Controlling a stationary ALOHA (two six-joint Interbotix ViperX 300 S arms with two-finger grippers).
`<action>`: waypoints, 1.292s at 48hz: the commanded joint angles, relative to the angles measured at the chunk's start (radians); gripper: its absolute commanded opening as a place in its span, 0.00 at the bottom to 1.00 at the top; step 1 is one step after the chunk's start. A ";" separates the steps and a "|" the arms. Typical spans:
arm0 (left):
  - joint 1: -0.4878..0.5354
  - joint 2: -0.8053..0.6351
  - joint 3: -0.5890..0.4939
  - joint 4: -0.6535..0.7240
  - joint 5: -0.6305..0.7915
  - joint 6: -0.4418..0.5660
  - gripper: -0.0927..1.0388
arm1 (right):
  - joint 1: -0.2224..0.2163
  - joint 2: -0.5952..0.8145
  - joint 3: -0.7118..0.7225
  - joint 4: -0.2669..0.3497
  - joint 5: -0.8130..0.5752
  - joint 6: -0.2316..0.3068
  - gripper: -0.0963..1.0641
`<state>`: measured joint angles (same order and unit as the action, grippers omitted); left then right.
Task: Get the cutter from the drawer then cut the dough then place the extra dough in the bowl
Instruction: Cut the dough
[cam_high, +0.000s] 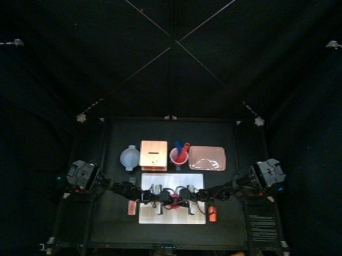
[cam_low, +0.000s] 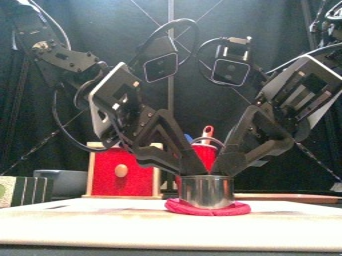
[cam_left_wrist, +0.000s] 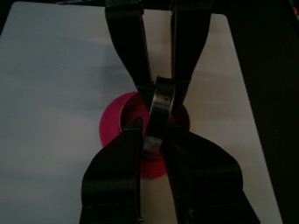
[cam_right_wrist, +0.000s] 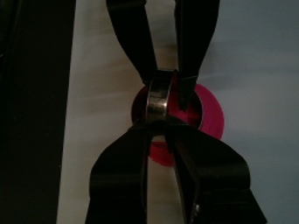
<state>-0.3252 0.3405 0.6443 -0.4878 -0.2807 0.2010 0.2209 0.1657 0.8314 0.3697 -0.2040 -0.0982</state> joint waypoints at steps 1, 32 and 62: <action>-0.044 -0.005 0.031 0.002 0.000 -0.008 0.59 | -0.043 0.008 0.002 -0.003 0.025 0.011 0.54; 0.046 -0.083 0.032 0.038 -0.149 -0.005 0.74 | -0.051 -0.107 -0.006 -0.058 0.026 0.012 0.84; 0.048 -0.156 0.072 0.074 -0.255 -0.008 0.76 | -0.052 -0.152 -0.052 -0.083 0.029 0.011 0.85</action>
<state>-0.2730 0.2301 0.7194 -0.4157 -0.5246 0.1948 0.1733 0.0598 0.8023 0.2930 -0.1703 -0.0859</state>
